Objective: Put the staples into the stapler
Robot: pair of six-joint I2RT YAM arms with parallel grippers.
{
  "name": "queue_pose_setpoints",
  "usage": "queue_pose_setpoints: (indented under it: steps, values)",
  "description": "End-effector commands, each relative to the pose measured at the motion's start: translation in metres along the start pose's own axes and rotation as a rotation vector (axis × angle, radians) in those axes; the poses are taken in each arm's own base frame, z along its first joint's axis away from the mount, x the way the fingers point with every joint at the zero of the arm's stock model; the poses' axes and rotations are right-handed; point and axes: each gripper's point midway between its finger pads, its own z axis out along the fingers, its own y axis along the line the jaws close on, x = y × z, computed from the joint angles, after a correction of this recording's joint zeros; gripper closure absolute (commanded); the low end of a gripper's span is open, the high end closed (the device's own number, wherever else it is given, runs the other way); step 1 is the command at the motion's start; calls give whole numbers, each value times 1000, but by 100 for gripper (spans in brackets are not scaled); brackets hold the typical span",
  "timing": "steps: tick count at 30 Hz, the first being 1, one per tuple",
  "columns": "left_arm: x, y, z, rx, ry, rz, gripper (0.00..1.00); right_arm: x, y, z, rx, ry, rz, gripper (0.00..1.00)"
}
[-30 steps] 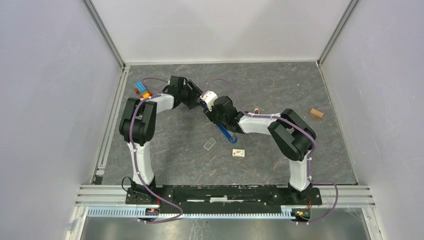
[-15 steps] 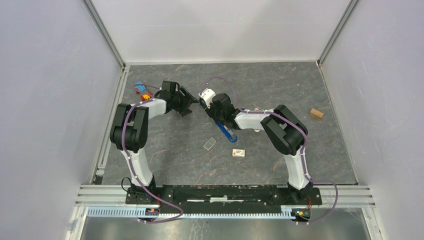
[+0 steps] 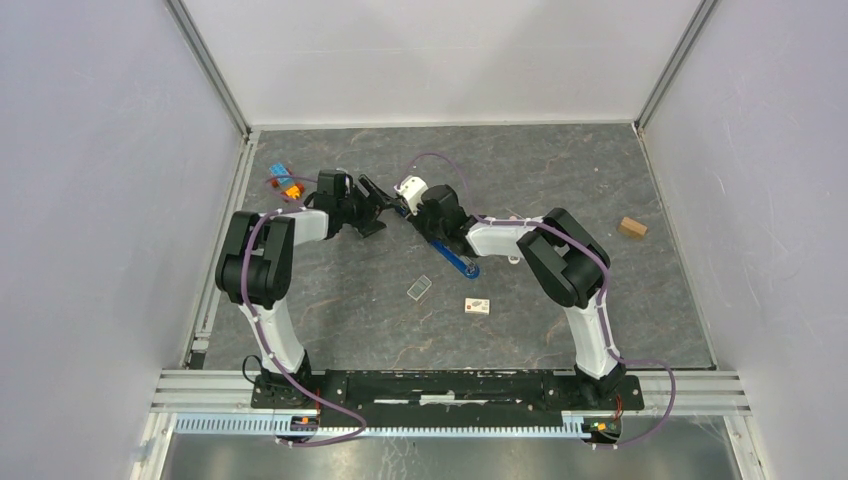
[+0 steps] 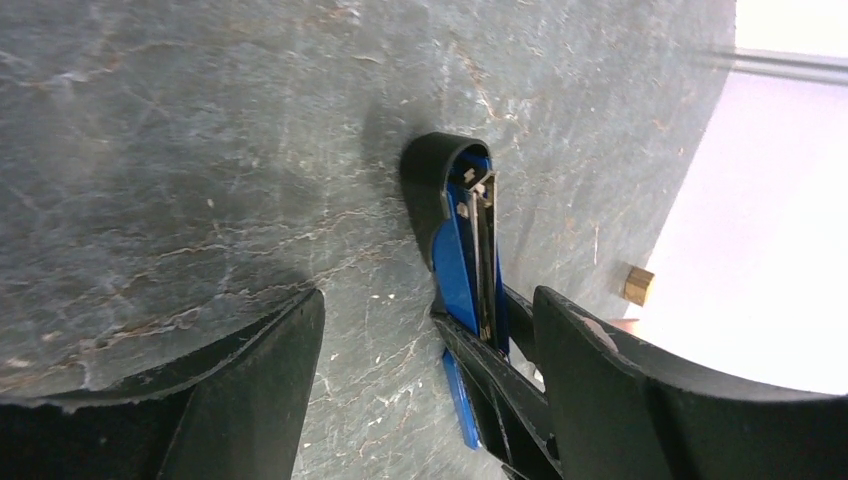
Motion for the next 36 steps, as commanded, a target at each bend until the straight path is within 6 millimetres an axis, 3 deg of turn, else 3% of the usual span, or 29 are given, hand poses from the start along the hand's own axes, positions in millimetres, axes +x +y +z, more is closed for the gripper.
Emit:
queue_pose_setpoints:
  steps: [1, 10, 22, 30, 36]
  values:
    - [1, -20, -2, 137, 3, 66, 15, -29, 3, -4, -19, -104, 19, 89]
    - [3, -12, 3, 132, -4, 69, 13, -60, 2, -23, -33, -243, 56, 95]
    - [-5, -32, 6, 284, -59, 54, 16, -76, 14, -42, -115, -363, 73, 94]
    - [-3, -43, 3, 338, -45, 53, 32, -84, 17, -43, -139, -389, 76, 90]
    - [-9, -47, 3, 334, -64, 100, 61, -66, 15, -40, -124, -310, 55, 64]
